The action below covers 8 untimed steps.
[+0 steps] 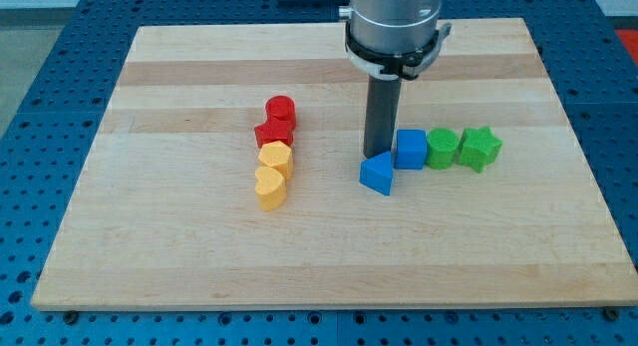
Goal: Move the blue tringle a bit up
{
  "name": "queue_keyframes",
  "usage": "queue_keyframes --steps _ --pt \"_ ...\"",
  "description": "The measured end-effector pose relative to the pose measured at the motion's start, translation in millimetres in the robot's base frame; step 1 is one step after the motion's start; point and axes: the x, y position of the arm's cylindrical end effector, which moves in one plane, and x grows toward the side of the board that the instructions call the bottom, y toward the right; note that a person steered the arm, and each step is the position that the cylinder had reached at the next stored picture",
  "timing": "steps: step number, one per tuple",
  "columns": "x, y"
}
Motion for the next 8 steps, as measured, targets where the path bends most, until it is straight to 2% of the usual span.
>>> queue_keyframes --steps 4,8 --pt "1.3 -43.7" --pt "30.6 -54.1"
